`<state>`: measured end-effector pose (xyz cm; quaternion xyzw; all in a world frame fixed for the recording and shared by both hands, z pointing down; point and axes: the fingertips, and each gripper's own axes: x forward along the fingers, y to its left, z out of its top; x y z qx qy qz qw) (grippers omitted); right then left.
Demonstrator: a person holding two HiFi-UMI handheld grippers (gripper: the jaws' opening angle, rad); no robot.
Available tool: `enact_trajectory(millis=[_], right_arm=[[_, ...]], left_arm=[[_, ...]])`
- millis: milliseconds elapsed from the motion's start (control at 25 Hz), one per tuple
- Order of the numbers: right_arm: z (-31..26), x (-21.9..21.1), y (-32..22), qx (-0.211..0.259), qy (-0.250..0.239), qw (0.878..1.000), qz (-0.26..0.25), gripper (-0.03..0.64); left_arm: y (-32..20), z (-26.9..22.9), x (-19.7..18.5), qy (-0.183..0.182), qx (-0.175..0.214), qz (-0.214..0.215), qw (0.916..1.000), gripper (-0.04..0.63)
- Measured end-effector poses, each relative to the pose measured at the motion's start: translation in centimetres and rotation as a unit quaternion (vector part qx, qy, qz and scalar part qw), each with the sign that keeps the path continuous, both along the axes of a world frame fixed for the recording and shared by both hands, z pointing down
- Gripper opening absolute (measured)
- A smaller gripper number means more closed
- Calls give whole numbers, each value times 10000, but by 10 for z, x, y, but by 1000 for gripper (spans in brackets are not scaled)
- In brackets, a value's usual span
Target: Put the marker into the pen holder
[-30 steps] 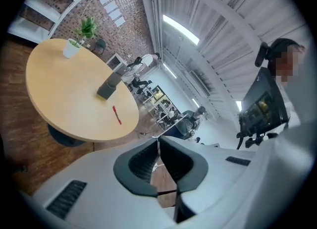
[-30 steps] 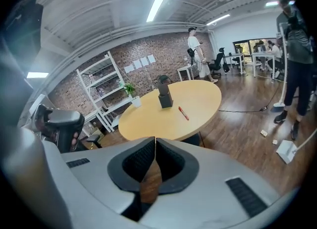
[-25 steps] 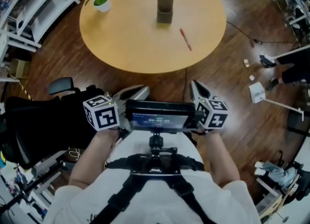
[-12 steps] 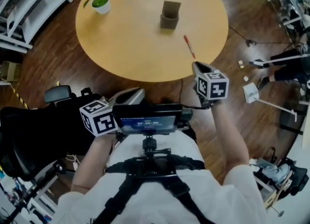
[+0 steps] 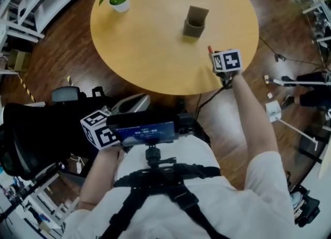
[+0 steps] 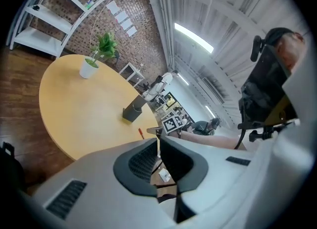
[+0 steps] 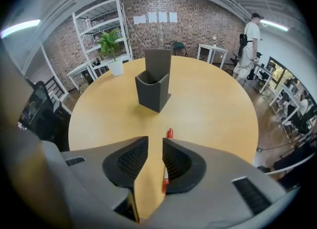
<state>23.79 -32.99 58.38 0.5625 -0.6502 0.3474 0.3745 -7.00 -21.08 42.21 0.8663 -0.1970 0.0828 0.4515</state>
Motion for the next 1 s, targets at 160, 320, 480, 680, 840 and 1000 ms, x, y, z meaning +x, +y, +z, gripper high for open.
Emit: enact_trajectory(millis=[160,320,480,680,840,1000], right_arm=[[12,15,-25,-346,112,9993,-126,101],[22,18,-35,-626,127,9977,-214,101],[30,17,-40,-830,248,9957,-330,101],[41,15,-39,-982,244,9942,-360,101],[47,15,-39,-1088,329,9928,-375,92],[25,11,-42,-675,337,9964,-399,72]], left_arm=[[-2,2,-2,-78,-41,-82,9999,-2],[-2,-1,-2,-70,-49,-146,9999,-2],[-3,-3,-1,-69,-59,-219,9997,-2],[-4,-2,-3,-99,-86,-333,9994,-2],[-5,0,-6,-135,-116,-437,9989,-2],[-7,-3,-4,-149,-119,-492,9986,-2]])
